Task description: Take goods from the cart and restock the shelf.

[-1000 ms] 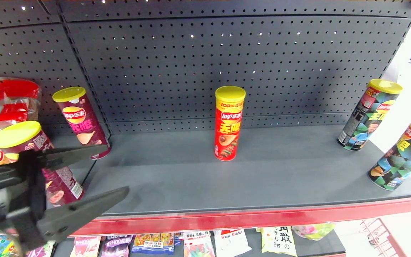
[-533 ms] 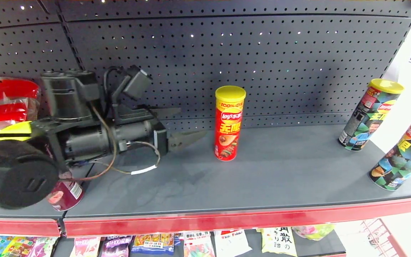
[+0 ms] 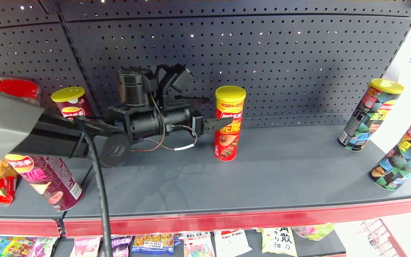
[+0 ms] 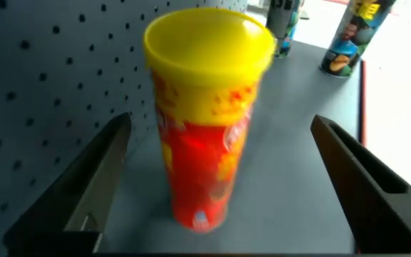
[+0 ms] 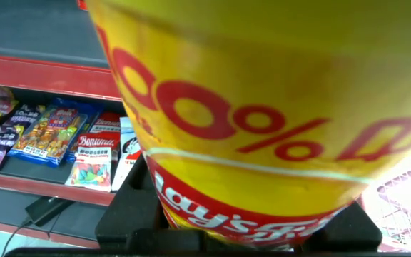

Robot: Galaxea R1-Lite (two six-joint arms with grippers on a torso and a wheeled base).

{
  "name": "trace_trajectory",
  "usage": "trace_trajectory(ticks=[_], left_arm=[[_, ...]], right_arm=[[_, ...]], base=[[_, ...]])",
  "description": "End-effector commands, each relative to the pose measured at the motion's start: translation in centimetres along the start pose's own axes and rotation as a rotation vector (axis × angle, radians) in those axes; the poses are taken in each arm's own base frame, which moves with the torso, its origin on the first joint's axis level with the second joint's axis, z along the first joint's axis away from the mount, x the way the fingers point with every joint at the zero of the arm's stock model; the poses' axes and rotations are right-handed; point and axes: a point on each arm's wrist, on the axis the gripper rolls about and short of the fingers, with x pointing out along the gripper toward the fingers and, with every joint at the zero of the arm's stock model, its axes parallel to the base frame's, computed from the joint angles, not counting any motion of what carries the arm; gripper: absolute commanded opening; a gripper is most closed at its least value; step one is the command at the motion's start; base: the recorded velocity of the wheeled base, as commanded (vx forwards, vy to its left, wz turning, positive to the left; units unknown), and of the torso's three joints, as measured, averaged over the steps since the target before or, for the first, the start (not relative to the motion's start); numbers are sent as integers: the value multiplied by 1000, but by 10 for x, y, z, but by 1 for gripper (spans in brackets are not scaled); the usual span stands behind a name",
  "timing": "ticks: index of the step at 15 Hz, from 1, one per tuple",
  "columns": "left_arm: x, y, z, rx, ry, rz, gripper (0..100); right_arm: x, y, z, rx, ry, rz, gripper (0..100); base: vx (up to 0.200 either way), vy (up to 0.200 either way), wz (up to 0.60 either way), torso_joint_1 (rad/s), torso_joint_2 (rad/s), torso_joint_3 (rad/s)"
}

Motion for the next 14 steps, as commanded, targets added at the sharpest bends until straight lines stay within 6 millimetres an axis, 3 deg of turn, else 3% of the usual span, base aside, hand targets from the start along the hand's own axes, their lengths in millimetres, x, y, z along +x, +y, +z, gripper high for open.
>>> trace_trajectory(ticks=[1,14], left_arm=[[15,3,-10,-6,9,-14,100],[46,20,-13,46,-20,-16,100]], right_arm=[[0,0,0,0,1,1,0],[0,0,0,4,0,-4,0]], base=[[0,0,0,0,0,0],[0,0,0,0,0,0]])
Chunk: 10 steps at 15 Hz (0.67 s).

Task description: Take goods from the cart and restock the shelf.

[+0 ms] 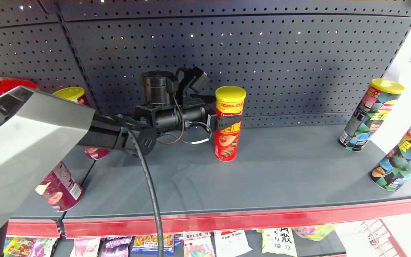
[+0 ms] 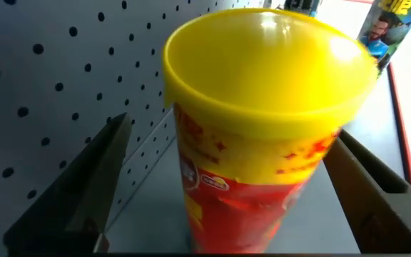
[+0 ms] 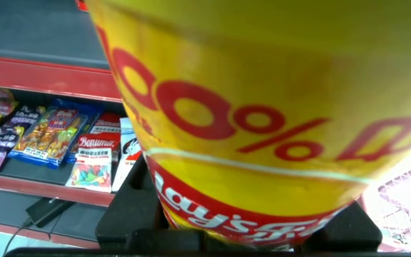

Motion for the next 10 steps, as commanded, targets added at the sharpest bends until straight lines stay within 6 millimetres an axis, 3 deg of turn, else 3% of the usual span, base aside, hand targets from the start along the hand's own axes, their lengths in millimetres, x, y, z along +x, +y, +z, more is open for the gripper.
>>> trace_trajectory(ticks=[1,7,8,10], left_arm=[[2,1,-2,0,0,-1,100],[11,2,-5,10,-9,-6,100],[15,5,-6,29,-16,-5,0],[18,3,-8,18,3,-15,0]], right_arm=[[0,0,0,0,1,0,0],[0,0,0,0,1,-1,0],[0,0,0,0,1,-1,0],[0,0,0,0,-1,-2,0]], base=[[0,0,0,0,0,0],[0,0,0,0,0,0],[0,0,0,0,0,0],[0,0,0,0,0,0]])
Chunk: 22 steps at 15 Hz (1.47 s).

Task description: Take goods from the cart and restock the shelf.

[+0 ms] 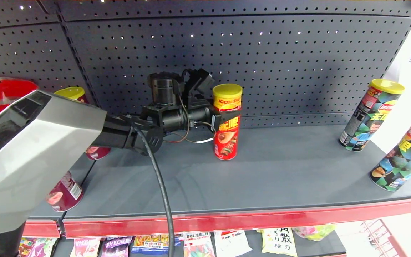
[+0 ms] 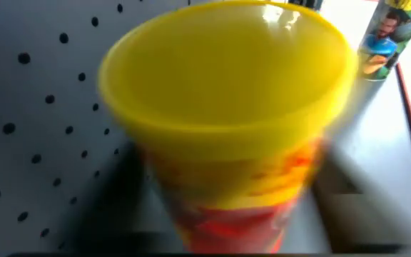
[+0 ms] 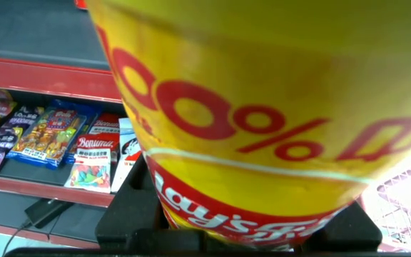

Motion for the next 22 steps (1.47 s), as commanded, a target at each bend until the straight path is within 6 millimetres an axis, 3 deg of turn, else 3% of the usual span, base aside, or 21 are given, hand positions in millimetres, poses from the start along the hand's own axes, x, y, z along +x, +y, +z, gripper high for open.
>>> trace_trajectory(ticks=[1,4,7,10,15,16,22], left_arm=[[4,-3,-1,-4,8,-9,0],[5,-7,2,-1,2,-27,0],[-5,-12,17,10,-20,-66,0],[-46,-35,42,-19,14,-122,0],[-83,-60,33,-42,57,-131,0],[-88,-64,23,-49,72,-132,0],[-84,-80,11,-44,50,-170,0]], right_arm=[[0,0,0,0,0,1,0],[0,0,0,0,1,1,0],[0,0,0,0,0,-1,0],[0,0,0,0,1,-1,0],[0,0,0,0,1,1,0],[0,0,0,0,1,1,0],[0,0,0,0,0,1,0]], base=[[0,0,0,0,0,0],[0,0,0,0,0,0],[0,0,0,0,0,0],[0,0,0,0,0,0],[0,0,0,0,0,0],[0,0,0,0,0,0],[0,0,0,0,0,0]])
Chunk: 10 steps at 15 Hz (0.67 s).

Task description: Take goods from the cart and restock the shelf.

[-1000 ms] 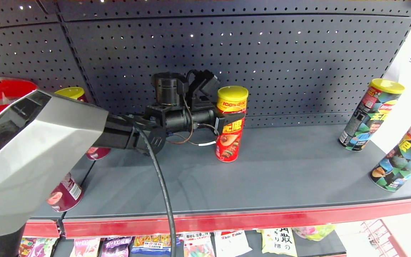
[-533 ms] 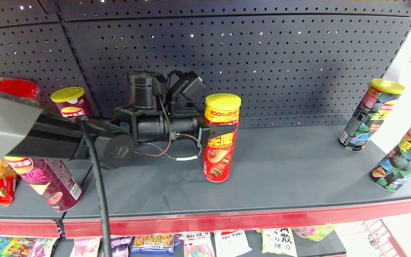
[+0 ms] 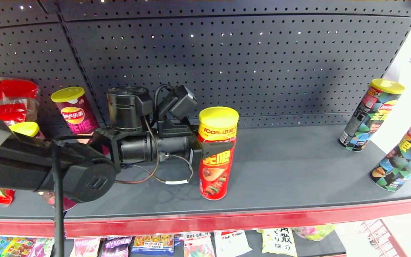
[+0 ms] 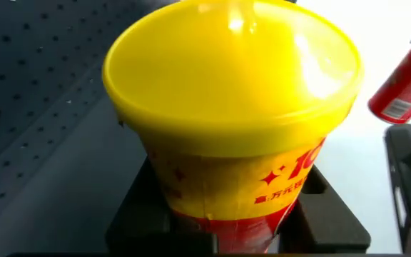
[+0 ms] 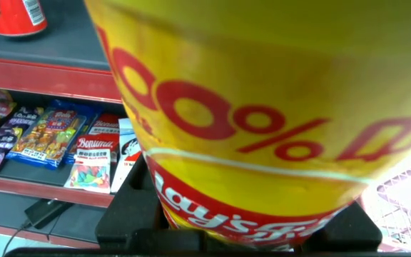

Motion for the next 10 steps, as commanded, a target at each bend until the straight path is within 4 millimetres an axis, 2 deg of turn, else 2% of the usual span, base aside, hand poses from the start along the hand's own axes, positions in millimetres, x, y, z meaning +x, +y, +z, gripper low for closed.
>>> trace_trajectory(ticks=[1,10], left_arm=[[2,-4,0,-2,0,-16,0],[19,-8,-12,13,-20,-43,0]], right_arm=[[0,0,0,0,1,0,0],[0,0,0,0,1,-2,0]], base=[[0,0,0,0,0,0],[0,0,0,0,0,0]])
